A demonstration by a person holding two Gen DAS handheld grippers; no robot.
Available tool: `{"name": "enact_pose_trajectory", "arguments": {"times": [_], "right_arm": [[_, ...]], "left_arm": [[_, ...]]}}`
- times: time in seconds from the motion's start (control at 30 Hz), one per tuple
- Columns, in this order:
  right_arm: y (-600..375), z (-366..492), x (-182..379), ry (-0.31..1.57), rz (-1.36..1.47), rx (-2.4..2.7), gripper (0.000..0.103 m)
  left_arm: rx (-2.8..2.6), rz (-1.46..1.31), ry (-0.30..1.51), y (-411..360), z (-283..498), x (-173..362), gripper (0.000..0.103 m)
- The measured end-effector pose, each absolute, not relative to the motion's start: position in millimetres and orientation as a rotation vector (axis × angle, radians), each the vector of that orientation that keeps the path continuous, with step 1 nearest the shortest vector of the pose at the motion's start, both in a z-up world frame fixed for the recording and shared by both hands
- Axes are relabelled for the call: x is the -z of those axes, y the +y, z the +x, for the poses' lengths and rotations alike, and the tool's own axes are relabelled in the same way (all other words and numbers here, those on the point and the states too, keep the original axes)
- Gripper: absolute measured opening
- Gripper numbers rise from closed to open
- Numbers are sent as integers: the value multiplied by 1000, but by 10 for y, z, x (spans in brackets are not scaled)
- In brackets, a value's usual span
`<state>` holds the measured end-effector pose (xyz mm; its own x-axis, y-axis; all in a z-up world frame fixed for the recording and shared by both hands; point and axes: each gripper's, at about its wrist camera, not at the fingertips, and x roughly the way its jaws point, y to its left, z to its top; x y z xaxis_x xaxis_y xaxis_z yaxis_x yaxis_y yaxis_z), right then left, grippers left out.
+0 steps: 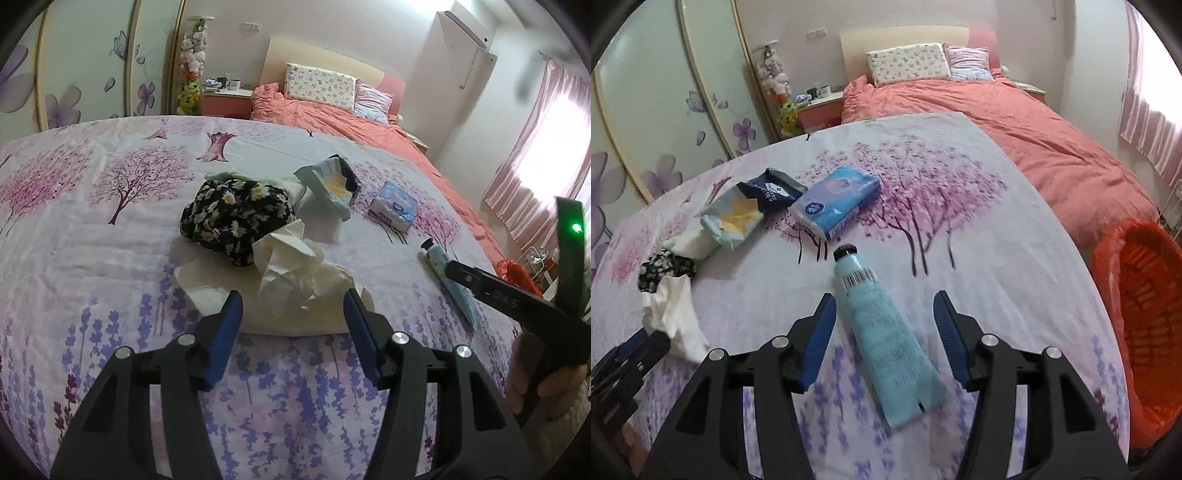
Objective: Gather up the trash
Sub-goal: 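Grasp the light-blue tube with the right tool while the left tool grasps the crumpled tissue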
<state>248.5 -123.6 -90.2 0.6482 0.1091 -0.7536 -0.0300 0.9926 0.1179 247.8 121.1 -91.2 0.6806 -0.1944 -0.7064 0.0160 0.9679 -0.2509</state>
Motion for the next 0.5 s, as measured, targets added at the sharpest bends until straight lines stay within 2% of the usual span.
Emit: {"name": "enact_pose_trajectory", "arguments": {"times": [0.07, 0.17, 0.27, 0.5], "right_arm": [[-1155, 2559, 956, 872, 69, -83, 55], [-1086, 2621, 984, 874, 32, -74, 45], [-1065, 2627, 973, 875, 25, -82, 28], [-1341, 2560, 967, 874, 63, 50, 28]], "left_arm": [[119, -234, 815, 1222, 2474, 908, 57], [121, -228, 812, 1231, 2461, 902, 57], [123, -228, 812, 1238, 2456, 907, 56], [132, -230, 802, 1214, 2467, 892, 61]]}}
